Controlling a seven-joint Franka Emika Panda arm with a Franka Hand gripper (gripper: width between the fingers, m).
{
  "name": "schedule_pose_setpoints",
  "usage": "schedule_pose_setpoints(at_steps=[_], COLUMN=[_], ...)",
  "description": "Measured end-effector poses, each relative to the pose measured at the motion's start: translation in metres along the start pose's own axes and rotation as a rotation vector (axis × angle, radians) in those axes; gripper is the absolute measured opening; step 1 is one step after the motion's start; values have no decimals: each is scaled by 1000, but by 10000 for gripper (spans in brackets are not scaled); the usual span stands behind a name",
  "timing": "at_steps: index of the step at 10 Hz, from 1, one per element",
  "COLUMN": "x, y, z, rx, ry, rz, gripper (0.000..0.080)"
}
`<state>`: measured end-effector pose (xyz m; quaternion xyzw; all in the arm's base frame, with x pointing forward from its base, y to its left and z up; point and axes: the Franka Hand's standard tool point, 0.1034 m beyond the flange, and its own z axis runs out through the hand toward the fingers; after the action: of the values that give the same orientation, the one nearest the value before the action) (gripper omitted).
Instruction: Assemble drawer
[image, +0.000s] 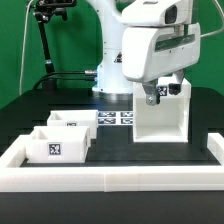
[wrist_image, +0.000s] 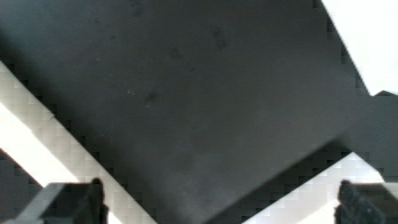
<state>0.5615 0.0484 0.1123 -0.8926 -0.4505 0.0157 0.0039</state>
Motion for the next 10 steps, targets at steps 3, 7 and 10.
schedule_pose_setpoints(at_steps=[3, 7, 10], x=[0, -3, -20], y=[0, -5, -40], z=[0, -6, -26], rx=[0, -8, -22], ry=[0, 6, 2], rz=[0, 55, 286], gripper=[650, 650, 650])
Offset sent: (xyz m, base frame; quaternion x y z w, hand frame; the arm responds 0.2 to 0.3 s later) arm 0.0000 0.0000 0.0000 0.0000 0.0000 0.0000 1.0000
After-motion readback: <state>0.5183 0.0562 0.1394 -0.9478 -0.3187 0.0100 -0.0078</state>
